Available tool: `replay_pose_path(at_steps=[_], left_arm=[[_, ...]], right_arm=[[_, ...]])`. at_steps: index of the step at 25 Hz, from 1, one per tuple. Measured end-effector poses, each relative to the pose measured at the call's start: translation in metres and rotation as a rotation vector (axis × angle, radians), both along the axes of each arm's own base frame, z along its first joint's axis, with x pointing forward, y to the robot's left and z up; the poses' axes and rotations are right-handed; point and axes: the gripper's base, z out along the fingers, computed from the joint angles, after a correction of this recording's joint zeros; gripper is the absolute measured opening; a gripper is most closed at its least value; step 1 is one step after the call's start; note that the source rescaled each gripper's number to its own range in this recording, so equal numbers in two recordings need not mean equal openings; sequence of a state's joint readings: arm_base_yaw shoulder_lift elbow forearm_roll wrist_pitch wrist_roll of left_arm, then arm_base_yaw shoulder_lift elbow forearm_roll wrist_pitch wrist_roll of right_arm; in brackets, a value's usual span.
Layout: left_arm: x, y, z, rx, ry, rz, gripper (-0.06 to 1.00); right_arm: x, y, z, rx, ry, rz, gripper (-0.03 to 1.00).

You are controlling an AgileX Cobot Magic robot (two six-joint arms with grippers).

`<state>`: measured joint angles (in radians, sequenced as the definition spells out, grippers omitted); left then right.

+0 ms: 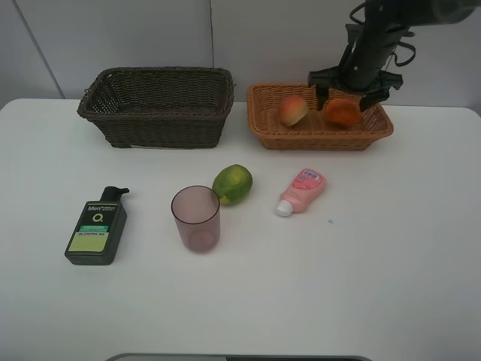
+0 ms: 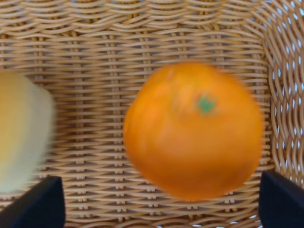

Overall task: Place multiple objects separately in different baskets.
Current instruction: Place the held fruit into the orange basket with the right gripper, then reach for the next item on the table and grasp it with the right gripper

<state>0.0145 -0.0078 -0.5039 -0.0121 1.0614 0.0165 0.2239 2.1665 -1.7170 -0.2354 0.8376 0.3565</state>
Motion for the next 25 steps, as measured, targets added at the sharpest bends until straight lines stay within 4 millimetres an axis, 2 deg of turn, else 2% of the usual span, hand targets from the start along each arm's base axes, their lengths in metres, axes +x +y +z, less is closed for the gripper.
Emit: replay_pose_path(at_steps=[5, 8, 12, 21, 25], left_arm=[[0.0, 0.0, 0.0, 0.0, 0.0, 0.0, 0.96], [0.0, 0.0, 0.0, 0.0, 0.0, 0.0, 0.96], [0.0, 0.0, 0.0, 0.0, 0.0, 0.0, 0.96], [0.0, 0.0, 0.0, 0.0, 0.0, 0.0, 0.96], [0.0, 0.0, 0.0, 0.0, 0.0, 0.0, 0.96]], right_arm=[[-0.003, 0.001, 0.0, -0.01, 0.02, 0.001, 0.78], [-0.01, 0.012, 0.009, -0.022, 0.045, 0.019, 0.78], [-0.03, 0.042, 0.024, -0.026, 0.095, 0.068, 0.78], [-0.065, 0.113, 0.024, 0.055, 0.171, 0.111, 0.78], [-0.078, 0.136, 0.025, 0.058, 0.152, 0.074, 0.78]])
